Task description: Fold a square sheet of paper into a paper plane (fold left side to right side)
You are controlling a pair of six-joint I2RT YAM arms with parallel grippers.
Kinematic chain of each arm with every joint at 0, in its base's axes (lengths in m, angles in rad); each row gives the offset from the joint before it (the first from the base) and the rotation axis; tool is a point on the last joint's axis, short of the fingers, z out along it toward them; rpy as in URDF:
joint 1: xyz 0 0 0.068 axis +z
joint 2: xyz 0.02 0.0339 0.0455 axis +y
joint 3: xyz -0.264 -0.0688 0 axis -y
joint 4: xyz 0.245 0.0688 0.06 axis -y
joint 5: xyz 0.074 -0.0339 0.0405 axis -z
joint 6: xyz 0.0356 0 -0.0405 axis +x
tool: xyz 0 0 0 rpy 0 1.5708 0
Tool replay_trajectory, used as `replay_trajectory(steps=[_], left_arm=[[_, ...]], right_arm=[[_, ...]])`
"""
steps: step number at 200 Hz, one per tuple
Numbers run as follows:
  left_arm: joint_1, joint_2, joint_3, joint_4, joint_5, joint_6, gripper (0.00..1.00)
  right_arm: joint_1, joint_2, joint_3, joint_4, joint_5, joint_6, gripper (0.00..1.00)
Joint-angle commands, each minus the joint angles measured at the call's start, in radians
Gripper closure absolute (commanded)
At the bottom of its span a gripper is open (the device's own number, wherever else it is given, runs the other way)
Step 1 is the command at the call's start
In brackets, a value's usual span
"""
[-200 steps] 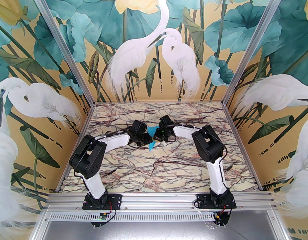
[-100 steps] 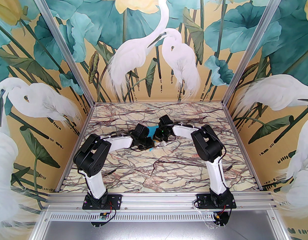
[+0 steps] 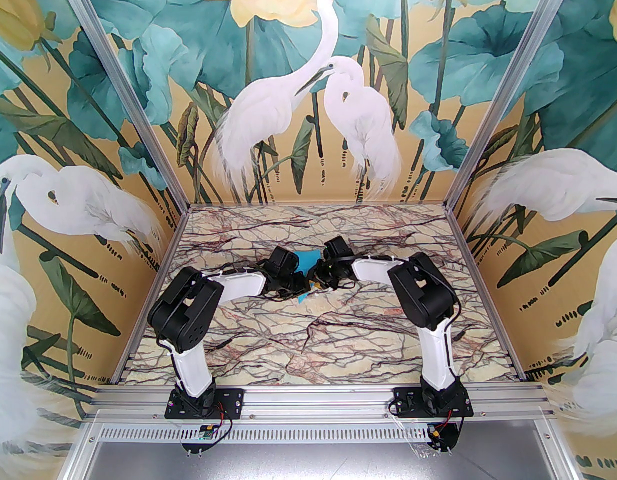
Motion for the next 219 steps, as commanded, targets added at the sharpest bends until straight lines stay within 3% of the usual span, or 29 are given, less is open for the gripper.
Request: replay_trajectory(steps=[1, 27, 82, 156, 219], left_arm=[[-0.004, 0.008, -0.003, 0.037, 0.012, -0.006, 0.84], [-0.004, 0.015, 0.009, -0.005, 0.005, 0.038, 0.83], [-0.004, -0.05, -0.066, -0.096, -0.056, 0.134, 0.83], [-0.047, -0.114, -0.13, -0.043, 0.007, 0.092, 0.82], [0.06, -0.117, -0.007, -0.057, 0.064, 0.113, 0.8]], right_arm=[[0.001, -0.02, -0.019, 0.021, 0.015, 0.036, 0.94], [-0.001, 0.002, 0.021, -0.029, 0.025, 0.009, 0.99], [-0.012, 0.015, 0.05, -0.067, 0.023, -0.019, 1.0], [-0.023, 0.029, 0.087, -0.108, 0.013, -0.06, 1.0], [-0.026, 0.039, 0.125, -0.169, -0.001, -0.096, 1.0]])
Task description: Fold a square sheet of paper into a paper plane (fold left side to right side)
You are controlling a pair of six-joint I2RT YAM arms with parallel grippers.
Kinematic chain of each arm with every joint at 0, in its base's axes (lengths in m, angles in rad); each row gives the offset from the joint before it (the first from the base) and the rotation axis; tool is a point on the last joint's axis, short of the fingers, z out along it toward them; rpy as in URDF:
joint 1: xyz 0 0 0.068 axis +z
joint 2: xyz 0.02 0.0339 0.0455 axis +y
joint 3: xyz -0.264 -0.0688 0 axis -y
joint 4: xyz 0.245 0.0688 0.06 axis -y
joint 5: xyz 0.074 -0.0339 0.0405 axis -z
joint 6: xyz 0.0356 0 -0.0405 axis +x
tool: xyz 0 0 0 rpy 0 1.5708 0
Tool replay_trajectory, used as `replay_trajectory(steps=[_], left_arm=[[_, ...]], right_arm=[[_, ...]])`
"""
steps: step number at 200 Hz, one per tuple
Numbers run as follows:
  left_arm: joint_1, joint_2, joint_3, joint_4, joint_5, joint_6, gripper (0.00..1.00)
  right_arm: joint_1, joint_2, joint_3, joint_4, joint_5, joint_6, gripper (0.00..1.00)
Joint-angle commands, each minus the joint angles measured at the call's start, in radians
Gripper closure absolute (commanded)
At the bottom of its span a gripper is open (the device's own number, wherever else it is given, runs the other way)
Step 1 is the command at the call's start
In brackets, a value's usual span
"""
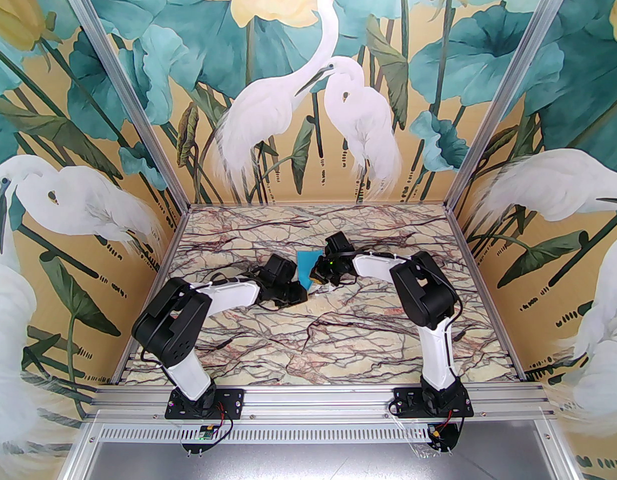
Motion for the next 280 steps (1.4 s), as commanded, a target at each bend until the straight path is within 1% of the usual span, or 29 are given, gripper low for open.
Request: replay_trajectory(steps=[1, 10, 22, 32, 57, 92, 159, 173, 224, 261, 280], left_arm=[[0.037, 0.01, 0.083, -0.023, 0.041, 0.018, 0.8], [0.043, 0.03, 0.106, -0.035, 0.028, 0.027, 0.79], [0.05, 0.058, 0.127, -0.043, 0.023, 0.036, 0.74], [0.055, 0.081, 0.141, -0.06, 0.001, 0.037, 0.74], [0.067, 0.13, 0.161, -0.058, -0.022, 0.022, 0.78], [0.068, 0.171, 0.198, -0.055, -0.036, 0.026, 0.77], [0.067, 0.239, 0.255, -0.101, -0.077, 0.044, 0.77], [0.067, 0.249, 0.257, -0.102, -0.083, 0.043, 0.8], [0.065, 0.279, 0.277, -0.138, -0.111, 0.033, 0.83], [0.05, 0.306, 0.298, -0.17, -0.132, 0.023, 0.84], [0.042, 0.323, 0.31, -0.182, -0.141, 0.018, 0.85]], right_arm=[[0.0, 0.024, 0.027, -0.037, -0.002, -0.027, 1.0], [0.0, 0.022, 0.027, -0.042, 0.0, -0.032, 1.0], [-0.001, 0.022, 0.03, -0.049, 0.003, -0.034, 1.0], [-0.002, 0.022, 0.033, -0.053, 0.0, -0.038, 1.0], [-0.002, 0.024, 0.032, -0.054, -0.002, -0.036, 1.0], [-0.002, 0.025, 0.037, -0.055, -0.003, -0.036, 1.0], [-0.003, 0.021, 0.029, -0.046, -0.007, -0.034, 1.0], [-0.003, 0.021, 0.031, -0.046, -0.008, -0.035, 1.0], [-0.002, 0.018, 0.026, -0.037, -0.01, -0.037, 1.0], [-0.002, -0.008, 0.005, -0.005, -0.014, -0.049, 0.9], [-0.008, -0.022, -0.006, 0.005, -0.015, -0.058, 0.89]])
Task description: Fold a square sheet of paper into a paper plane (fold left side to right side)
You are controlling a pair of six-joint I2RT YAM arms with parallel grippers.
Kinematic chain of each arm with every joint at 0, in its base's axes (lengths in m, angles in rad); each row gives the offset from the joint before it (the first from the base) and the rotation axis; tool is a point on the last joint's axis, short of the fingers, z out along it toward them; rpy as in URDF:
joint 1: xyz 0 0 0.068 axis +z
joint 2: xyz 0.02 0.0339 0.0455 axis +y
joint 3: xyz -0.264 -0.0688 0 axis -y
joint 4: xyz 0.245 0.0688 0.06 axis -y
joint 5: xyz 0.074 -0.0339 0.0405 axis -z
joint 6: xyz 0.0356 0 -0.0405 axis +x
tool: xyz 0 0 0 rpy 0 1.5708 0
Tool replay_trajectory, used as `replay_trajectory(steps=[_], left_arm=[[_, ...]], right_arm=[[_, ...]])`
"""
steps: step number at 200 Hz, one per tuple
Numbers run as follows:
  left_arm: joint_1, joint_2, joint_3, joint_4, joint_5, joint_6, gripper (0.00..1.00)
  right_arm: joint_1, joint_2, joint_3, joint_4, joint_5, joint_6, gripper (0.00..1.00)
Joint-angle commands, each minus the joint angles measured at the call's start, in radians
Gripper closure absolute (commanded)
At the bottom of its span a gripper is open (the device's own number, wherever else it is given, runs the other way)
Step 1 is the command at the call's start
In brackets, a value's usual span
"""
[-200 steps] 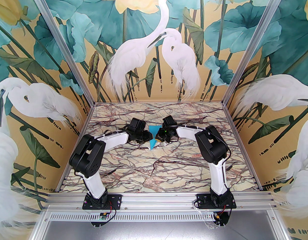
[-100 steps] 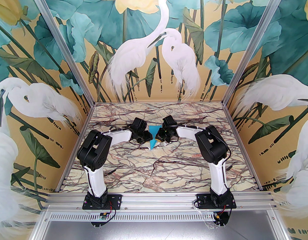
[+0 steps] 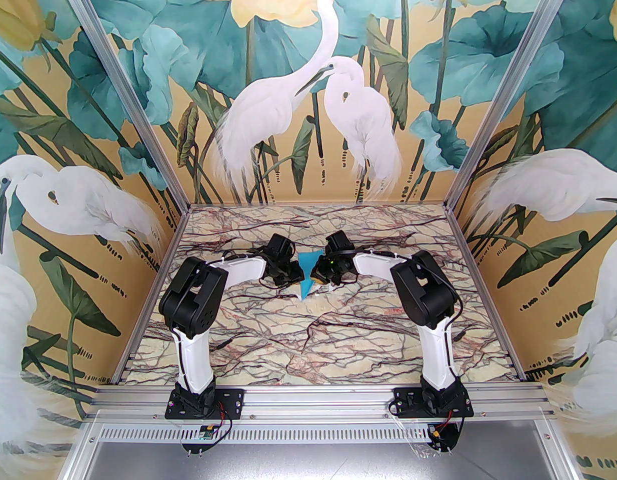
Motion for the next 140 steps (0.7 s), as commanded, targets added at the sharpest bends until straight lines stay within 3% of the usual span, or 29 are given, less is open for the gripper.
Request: replay_trajectory(steps=[1, 25, 46, 84, 140], left_arm=[[-0.018, 0.071, 0.011, -0.025, -0.068, -0.009, 0.86], [-0.018, 0.058, 0.007, -0.029, -0.075, -0.022, 0.85], [-0.013, 0.004, -0.004, -0.048, -0.094, -0.017, 0.7], [0.012, -0.133, -0.046, -0.045, -0.096, -0.01, 0.7], [0.011, -0.106, -0.092, 0.165, 0.103, -0.064, 0.96]], right_arm=[[-0.006, -0.026, -0.019, 0.029, -0.014, -0.025, 0.89], [-0.011, -0.02, -0.021, 0.027, -0.021, -0.026, 0.92], [-0.012, -0.017, -0.026, 0.027, -0.018, -0.023, 0.95], [-0.012, -0.011, -0.026, 0.023, -0.017, -0.022, 0.96], [-0.011, -0.008, -0.025, 0.022, -0.018, -0.02, 0.96]])
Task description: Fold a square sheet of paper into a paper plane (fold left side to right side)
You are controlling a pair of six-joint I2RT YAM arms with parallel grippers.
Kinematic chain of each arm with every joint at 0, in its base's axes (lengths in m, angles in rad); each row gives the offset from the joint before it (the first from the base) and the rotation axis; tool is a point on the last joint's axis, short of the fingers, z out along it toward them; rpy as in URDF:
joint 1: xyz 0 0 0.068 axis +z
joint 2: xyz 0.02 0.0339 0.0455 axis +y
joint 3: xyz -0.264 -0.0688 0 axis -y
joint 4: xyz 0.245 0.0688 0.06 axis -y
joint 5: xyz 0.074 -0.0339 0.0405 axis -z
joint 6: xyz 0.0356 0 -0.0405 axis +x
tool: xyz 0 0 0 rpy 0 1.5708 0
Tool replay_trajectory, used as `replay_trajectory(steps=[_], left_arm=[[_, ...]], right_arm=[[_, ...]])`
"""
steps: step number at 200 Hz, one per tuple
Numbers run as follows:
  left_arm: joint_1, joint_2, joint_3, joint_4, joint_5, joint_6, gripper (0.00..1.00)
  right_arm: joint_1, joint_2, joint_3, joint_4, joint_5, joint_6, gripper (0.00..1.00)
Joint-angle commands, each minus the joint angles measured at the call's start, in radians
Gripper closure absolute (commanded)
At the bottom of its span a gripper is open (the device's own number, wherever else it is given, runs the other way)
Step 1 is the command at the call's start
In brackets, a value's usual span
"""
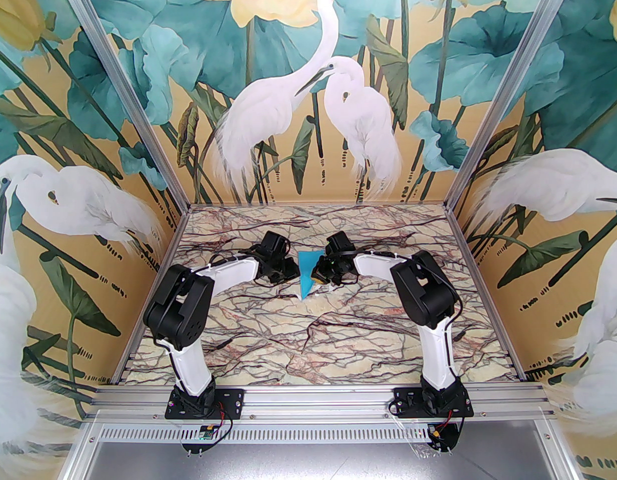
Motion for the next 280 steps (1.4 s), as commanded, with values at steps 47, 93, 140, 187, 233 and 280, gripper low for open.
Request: replay_trajectory(steps=[47, 93, 140, 187, 233, 280], left_arm=[[0.001, 0.103, -0.007, 0.095, 0.086, -0.039, 0.97], [0.004, 0.155, 0.016, 0.08, 0.061, -0.03, 0.94], [0.003, 0.178, 0.011, 0.038, 0.036, -0.034, 0.95], [0.003, 0.187, 0.01, 0.029, 0.038, -0.038, 0.95], [0.003, 0.188, 0.011, 0.024, 0.043, -0.04, 0.95], [0.003, 0.188, 0.014, 0.022, 0.047, -0.041, 0.95]], right_arm=[[-0.006, -0.008, -0.009, 0.004, -0.017, -0.017, 0.96], [-0.006, -0.011, -0.014, 0.007, -0.018, -0.015, 0.96], [-0.008, -0.026, -0.023, 0.029, -0.024, -0.022, 0.84], [-0.033, -0.102, -0.092, 0.103, -0.028, -0.037, 0.73], [-0.09, -0.165, -0.182, 0.146, 0.001, -0.034, 0.72], [-0.128, -0.167, -0.229, 0.158, 0.014, -0.031, 0.73]])
